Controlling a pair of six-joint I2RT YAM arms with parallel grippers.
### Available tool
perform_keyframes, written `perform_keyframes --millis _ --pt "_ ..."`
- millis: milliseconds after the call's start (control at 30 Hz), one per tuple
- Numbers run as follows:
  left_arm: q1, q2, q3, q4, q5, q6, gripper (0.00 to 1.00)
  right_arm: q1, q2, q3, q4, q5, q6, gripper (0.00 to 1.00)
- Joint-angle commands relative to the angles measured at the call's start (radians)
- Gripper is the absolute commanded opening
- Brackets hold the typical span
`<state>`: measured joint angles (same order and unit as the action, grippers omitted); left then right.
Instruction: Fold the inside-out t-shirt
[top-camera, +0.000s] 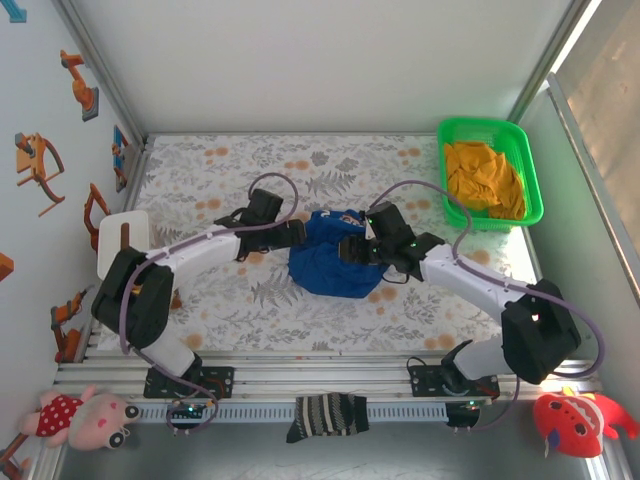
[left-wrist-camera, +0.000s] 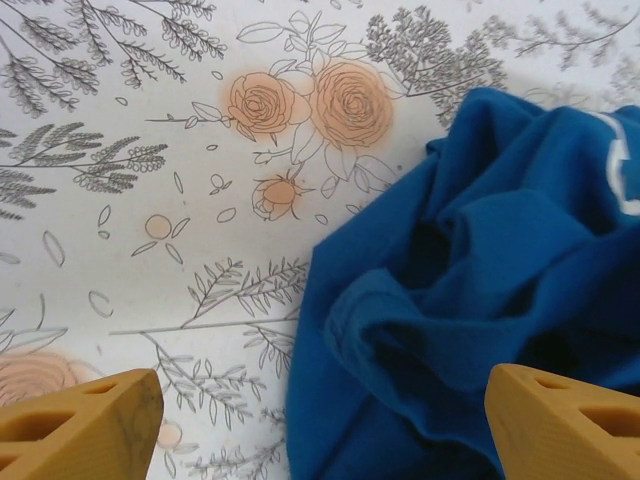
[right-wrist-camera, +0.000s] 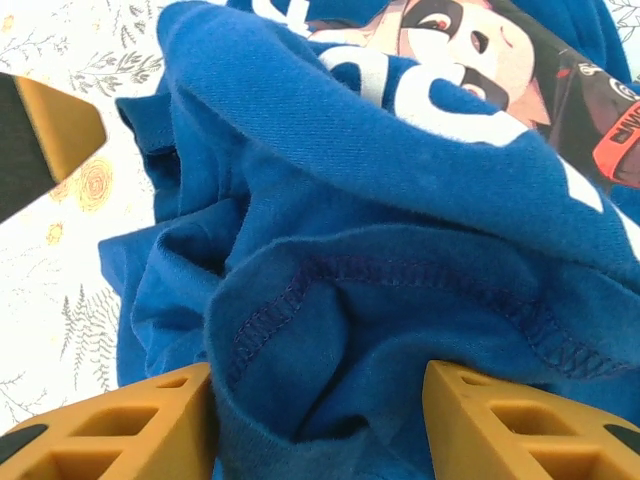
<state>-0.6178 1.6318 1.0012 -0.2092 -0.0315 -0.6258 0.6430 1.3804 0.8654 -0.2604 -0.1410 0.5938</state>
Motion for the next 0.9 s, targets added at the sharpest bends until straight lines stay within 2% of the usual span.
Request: perform_keyframes --millis 0,100,133,200,233,267,300,333,433,667,867 --pt "0.013 0.053 0.057 0.022 0.049 0.057 0.82 0.002 0.003 -0.015 0.034 0.025 0.025 0.53" --pt "0.015 0.113 0.087 0.051 0.091 0.067 0.79 0.003 0.002 -0.019 0.037 0.022 0.029 0.50" --pt "0.015 0.135 0.099 0.058 0.107 0.067 0.74 0.004 0.002 -0.020 0.039 0.019 0.029 0.48" --pt "0.018 0.174 0.115 0.075 0.141 0.064 0.60 0.003 0.000 -0.020 0.045 0.007 0.029 0.36" --pt "0.017 0.192 0.121 0.086 0.156 0.059 0.49 0.003 0.001 -0.019 0.047 -0.001 0.027 0.19" --pt "0.019 0.207 0.126 0.100 0.175 0.055 0.33 0.004 0.000 -0.016 0.049 -0.009 0.023 0.05" --pt "0.021 0.215 0.129 0.110 0.187 0.048 0.18 0.002 -0.005 -0.010 0.049 -0.015 0.016 0.00" --pt "0.027 0.219 0.136 0.113 0.199 0.045 0.00 -0.002 -0.011 0.000 0.043 -0.017 0.006 0.00" --pt "0.055 0.147 0.166 0.076 0.167 0.062 0.00 -0.049 -0.058 0.062 -0.013 -0.033 -0.035 0.00" --pt "0.167 -0.172 0.384 -0.095 0.126 0.077 0.00 -0.290 -0.171 0.239 -0.084 -0.139 -0.054 0.00" --pt "0.198 -0.277 0.664 -0.168 0.165 0.065 0.00 -0.355 -0.129 0.431 -0.119 -0.173 -0.065 0.00"
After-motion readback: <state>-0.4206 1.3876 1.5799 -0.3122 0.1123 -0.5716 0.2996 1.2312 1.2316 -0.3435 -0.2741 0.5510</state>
